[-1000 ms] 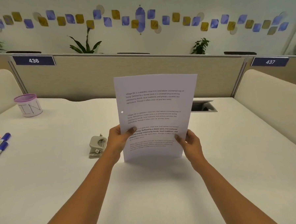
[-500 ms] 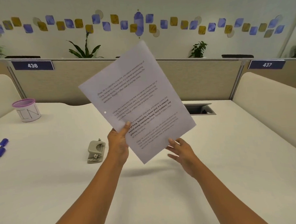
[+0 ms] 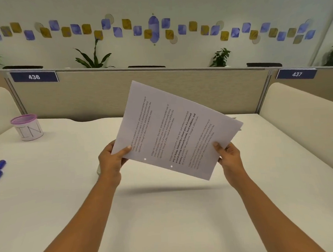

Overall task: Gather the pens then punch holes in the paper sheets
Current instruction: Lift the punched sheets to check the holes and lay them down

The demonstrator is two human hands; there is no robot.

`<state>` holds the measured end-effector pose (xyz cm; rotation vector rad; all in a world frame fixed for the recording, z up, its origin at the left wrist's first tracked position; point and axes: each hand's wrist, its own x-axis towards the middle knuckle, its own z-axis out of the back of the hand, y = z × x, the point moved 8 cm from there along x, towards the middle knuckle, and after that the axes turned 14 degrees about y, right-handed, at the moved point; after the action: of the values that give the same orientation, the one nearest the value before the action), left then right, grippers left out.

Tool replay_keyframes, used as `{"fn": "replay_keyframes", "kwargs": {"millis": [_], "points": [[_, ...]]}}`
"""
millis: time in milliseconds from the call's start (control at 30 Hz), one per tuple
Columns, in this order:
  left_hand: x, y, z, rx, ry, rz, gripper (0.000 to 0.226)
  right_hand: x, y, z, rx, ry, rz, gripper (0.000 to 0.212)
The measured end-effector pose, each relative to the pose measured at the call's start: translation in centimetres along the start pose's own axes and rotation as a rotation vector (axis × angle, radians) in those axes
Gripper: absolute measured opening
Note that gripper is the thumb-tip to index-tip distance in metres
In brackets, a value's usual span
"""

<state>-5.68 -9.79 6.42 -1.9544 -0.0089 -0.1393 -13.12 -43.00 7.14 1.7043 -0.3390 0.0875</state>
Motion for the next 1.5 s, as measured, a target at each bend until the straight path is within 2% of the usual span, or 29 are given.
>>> {"fn": "replay_keyframes", "kwargs": {"millis": [133, 267, 467, 700, 933, 1067, 1200, 1333, 1433, 1500], "points": [[0.3, 0.0, -0.5, 0.210, 0.093, 0.043, 0.040, 0.2, 1.1, 0.4, -0.019, 0.009, 0.038, 0.014], [0.3, 0.5, -0.3, 0.306, 0.109, 0.049, 0.039, 0.1, 1.3, 0.4, -0.089, 0.032, 0.025, 0.013], [0.0, 1.8, -0.4, 0.284, 0.113, 0.078, 0.028, -0.5, -0.7, 0.6, -0.199, 0.012, -0.072, 0.015], [0.0, 0.1, -1.2, 0.271, 0.115, -0.001, 0.024, -0.4, -0.3, 1.3, -0.176, -0.038, -0.045, 0.010], [-0.2, 1.1, -1.1, 0.303, 0.113, 0.037, 0.020, -1.0, -2.5, 3.0, -0.148, -0.050, -0.102, 0.016], [-0.3, 1.3, -0.8, 0.303, 0.085, 0.048, 0.018, -1.8, -4.3, 4.8, -0.267, -0.138, -0.205, 0.025], [-0.3, 1.0, -0.8, 0.243, 0.047, 0.032, 0.023, -2.5, -4.7, 5.6, -0.384, -0.211, -0.249, 0.015], [-0.5, 1.5, -0.7, 0.151, -0.039, 0.050, 0.021, -2.4, -5.5, 2.8, -0.378, 0.036, -0.362, 0.015], [-0.9, 2.2, -1.0, 0.043, -0.071, 0.068, 0.026, -2.8, -7.0, -0.6, -0.259, 0.233, -0.530, 0.029], [-1.1, 2.4, -1.5, -0.014, -0.067, 0.066, 0.029, -2.8, -7.5, -2.6, -0.184, 0.284, -0.608, 0.036]]}}
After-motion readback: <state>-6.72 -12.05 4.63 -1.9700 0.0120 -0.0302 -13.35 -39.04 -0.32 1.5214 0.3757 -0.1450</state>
